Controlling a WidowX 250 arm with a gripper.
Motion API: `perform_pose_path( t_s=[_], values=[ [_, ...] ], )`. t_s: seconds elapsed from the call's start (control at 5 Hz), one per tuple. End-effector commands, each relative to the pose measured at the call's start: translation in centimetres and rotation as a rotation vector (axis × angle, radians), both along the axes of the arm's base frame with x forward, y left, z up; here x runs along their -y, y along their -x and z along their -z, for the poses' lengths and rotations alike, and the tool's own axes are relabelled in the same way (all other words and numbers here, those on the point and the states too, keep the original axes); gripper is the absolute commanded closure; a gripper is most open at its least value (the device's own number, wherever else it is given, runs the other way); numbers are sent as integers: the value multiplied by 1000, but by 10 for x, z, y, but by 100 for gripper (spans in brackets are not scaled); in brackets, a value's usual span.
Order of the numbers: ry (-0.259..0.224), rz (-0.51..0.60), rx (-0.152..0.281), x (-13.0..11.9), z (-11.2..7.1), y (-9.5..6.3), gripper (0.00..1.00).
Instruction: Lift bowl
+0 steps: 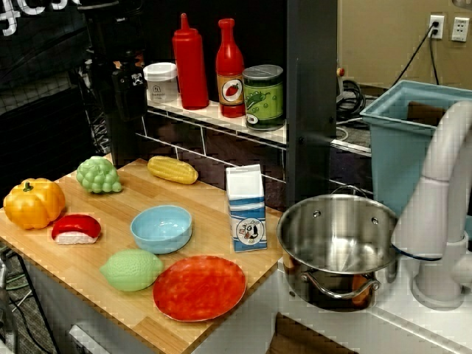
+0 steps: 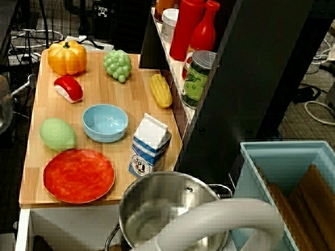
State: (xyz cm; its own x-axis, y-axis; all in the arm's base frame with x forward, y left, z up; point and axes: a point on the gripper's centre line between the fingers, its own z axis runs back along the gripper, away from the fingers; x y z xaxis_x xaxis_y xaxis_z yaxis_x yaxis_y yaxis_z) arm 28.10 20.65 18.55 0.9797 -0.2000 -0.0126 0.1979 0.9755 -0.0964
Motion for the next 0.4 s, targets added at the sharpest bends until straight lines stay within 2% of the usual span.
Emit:
perform_pose_path(
  t_s=[0.0, 0.2],
  values=[
    [0, 0, 0, 0, 0, 0, 0],
    [-39, -59, -15, 6, 27, -8, 0]
  ],
)
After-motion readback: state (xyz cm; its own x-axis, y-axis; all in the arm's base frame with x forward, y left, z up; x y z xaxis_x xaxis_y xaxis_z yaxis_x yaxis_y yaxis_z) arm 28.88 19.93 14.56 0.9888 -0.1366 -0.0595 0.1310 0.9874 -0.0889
